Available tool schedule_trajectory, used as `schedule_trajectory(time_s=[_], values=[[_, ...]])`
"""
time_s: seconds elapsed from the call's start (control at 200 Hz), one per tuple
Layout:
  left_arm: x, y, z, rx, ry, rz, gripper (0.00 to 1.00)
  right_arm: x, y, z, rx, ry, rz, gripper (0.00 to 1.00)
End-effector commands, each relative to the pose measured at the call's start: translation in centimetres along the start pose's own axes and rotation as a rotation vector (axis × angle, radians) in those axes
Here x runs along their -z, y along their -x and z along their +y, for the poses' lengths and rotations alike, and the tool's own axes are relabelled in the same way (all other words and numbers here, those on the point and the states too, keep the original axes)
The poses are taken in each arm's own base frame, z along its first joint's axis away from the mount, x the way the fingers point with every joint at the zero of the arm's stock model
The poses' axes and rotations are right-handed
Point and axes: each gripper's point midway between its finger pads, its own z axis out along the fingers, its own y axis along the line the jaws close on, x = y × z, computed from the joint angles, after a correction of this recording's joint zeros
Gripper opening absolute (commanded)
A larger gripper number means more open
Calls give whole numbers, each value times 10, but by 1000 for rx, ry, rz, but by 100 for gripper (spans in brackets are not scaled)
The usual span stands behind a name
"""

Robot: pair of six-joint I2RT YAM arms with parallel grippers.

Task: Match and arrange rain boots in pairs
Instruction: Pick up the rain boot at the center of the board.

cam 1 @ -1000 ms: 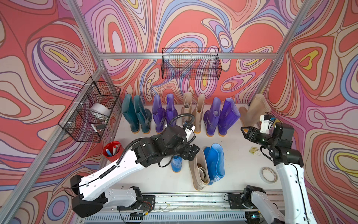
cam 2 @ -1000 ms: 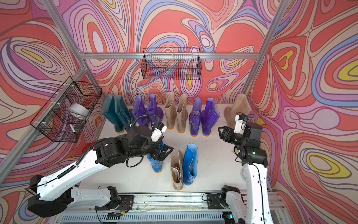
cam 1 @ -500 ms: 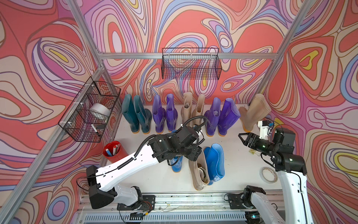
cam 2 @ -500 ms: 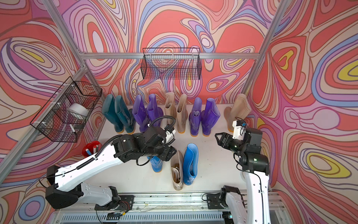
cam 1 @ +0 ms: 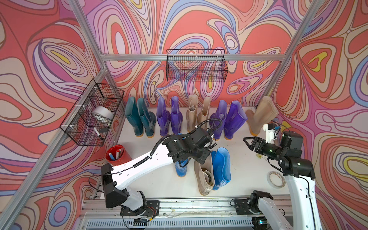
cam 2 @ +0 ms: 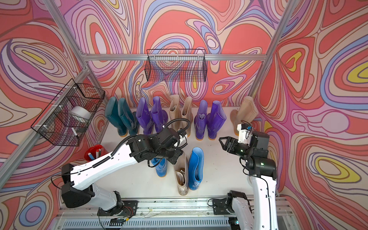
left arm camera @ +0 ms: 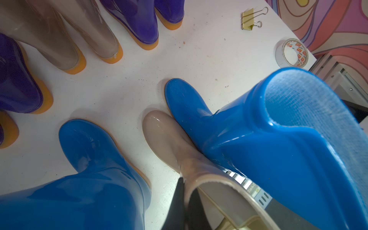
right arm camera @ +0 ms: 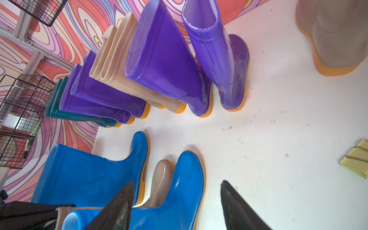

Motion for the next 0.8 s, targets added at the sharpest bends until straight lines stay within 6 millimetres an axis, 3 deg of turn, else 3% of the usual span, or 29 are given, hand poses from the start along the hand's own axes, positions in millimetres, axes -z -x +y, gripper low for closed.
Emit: schedule_trajectory(time_s=[0.0, 0.2, 0.351, 0.526, 0.681, 0.796], values=[[21, 18, 7, -32, 41, -60, 0, 10, 6, 19, 56, 65, -25, 71], [73, 53, 5, -67, 28, -194, 0, 17, 13, 37, 91, 136, -48, 75], [98, 79, -1, -108, 19, -262, 0, 31, 24, 55, 145, 184, -89, 77], [135, 129, 2, -121, 63, -397, 0, 49, 41, 77, 221, 227, -159, 81], [175, 177, -5, -115, 23, -561, 0, 54, 53, 87, 269, 263, -204, 84], [202, 201, -5, -81, -11, -697, 0, 56, 63, 94, 297, 286, -239, 85]])
